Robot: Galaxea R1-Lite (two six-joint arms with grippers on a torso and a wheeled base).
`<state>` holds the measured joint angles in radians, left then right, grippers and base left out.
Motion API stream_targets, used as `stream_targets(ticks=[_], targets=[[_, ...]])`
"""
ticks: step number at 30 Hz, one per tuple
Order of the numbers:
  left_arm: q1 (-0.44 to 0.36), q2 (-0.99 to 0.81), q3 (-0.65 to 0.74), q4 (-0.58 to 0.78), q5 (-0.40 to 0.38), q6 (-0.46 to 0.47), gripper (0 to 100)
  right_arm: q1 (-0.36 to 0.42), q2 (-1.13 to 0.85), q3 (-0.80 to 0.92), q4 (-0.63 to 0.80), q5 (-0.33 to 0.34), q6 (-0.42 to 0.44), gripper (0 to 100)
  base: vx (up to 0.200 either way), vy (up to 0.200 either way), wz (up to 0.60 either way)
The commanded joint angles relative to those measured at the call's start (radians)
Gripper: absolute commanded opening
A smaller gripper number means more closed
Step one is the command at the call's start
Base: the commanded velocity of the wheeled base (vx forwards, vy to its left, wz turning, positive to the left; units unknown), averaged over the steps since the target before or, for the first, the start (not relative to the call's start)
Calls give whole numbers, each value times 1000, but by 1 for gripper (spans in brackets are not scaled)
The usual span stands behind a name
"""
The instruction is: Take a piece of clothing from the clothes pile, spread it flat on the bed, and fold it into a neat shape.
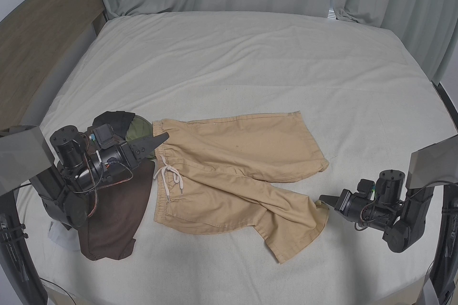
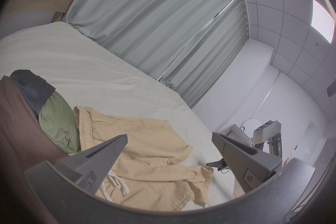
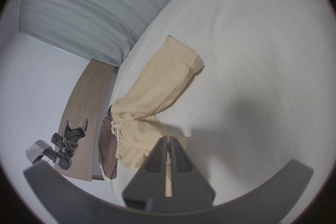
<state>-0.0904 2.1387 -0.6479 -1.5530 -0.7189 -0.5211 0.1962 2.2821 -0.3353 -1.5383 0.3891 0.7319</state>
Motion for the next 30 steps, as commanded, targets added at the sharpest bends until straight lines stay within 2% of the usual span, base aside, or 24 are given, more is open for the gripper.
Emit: stream_targets(ticks=[1,10,20,25,27,30], targets=[[-3,3,-1,-2,-1,0,100,-26,2,-14,0,0,-11,0,0,0,0],[-5,3,-1,-2,1,0,100,-57,5,-65,1,0,-20,0,0,0,0],[-5,3,-4,-2,1,0,100,-118,74,-205,1,-4,-23,0,0,0,0],[-5,3,-4,-2,1,0,100,-115,115,-284,0,-56,-23,0,0,0,0],[-5,3,-4,-1,1,0,100,-106,155,-335,-2,-101,-22,0,0,0,0],[-5,3,-6,-2,1,-2,100,-104,165,-349,-2,-104,-17,0,0,0,0]])
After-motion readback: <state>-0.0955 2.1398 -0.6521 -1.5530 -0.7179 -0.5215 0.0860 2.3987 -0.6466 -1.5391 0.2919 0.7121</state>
